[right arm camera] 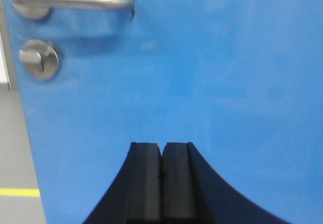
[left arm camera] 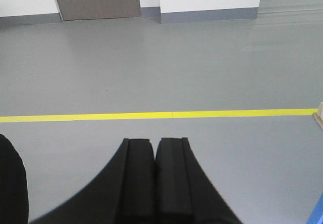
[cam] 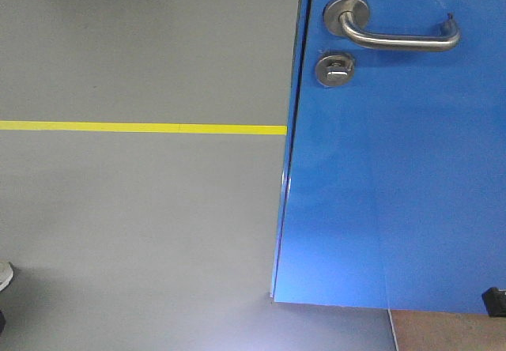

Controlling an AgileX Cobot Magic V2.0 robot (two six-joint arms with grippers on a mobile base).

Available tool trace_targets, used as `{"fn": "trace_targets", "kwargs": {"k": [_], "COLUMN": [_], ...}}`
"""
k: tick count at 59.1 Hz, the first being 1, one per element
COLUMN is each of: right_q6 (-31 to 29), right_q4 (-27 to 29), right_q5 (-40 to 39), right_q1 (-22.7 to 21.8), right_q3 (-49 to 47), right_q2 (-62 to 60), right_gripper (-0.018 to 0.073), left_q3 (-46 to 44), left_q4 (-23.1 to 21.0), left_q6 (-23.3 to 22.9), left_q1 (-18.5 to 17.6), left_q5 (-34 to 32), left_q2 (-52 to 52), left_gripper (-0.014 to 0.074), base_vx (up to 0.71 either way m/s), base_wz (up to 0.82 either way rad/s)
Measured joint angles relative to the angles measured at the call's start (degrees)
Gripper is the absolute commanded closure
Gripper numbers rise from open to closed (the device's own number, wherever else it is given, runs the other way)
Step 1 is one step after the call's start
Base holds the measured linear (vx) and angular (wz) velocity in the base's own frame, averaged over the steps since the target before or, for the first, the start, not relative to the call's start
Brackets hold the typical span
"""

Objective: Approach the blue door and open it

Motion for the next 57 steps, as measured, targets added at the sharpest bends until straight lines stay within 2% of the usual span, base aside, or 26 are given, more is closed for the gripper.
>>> {"fn": "trace_targets", "kwargs": {"k": [10, 57], "right_q6": [0.47, 0.60], "right_q4": [-0.40, -0.40], "right_q5": [2.68, 3.27], "right_q1": [0.00, 0.00], "right_q3": [0.00, 0.00], "right_q2": [-0.17, -0.17], "right_gripper": [0.0554, 0.0554], "left_q3": [0.00, 0.00], "left_q4": [0.00, 0.00], "left_q6": [0.00, 0.00], "left_q1": [0.00, 0.00], "left_q5": [0.00, 0.00], "left_q2": [0.00, 0.00], "left_gripper": [0.0526, 0.0526], "base_vx": [0.00, 0.00], "base_wz": [0.00, 0.00]}}
